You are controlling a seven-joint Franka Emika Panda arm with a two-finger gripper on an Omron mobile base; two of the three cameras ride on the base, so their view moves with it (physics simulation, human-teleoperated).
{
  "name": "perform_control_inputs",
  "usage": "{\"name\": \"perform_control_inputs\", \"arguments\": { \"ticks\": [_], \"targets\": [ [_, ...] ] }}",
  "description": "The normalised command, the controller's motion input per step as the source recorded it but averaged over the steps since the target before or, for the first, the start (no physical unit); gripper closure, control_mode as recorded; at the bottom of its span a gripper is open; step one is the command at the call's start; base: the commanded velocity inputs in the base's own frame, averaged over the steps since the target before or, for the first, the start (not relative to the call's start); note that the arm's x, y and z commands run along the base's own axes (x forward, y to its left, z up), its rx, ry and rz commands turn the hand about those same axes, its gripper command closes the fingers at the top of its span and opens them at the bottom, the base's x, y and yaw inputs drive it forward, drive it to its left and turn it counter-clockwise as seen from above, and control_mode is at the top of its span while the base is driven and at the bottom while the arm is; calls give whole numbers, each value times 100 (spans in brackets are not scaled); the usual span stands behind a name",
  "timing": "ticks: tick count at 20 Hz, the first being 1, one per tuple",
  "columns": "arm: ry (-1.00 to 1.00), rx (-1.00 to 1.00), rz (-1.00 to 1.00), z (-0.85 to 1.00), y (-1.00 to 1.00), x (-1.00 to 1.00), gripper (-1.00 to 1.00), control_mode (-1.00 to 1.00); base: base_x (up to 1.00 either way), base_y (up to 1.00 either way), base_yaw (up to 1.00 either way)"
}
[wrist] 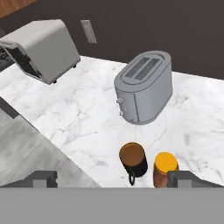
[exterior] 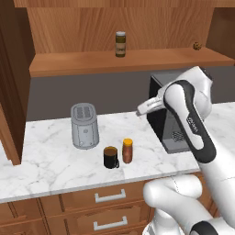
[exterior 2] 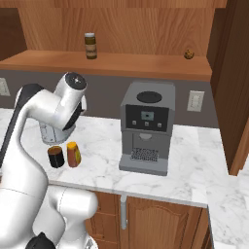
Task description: Pick the cinnamon and honey bottle from the cabinet and place them next to the mug.
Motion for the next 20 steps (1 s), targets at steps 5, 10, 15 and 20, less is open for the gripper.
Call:
{"name": "perform_control_inputs", "arguments": {
  "ticks": [5,10,15,20],
  "targets": [
    [9,-8,-37,63,0,-30,-100,-100,0,0,0],
    [0,-7,-33,61,0,-12,-100,-100,0,0,0],
    [-1,-5,-28,86,0,-9,-100,-100,0,0,0],
    [-7,-7,-23,94,-8,-1,-100,-100,0,0,0]
  ]
}}
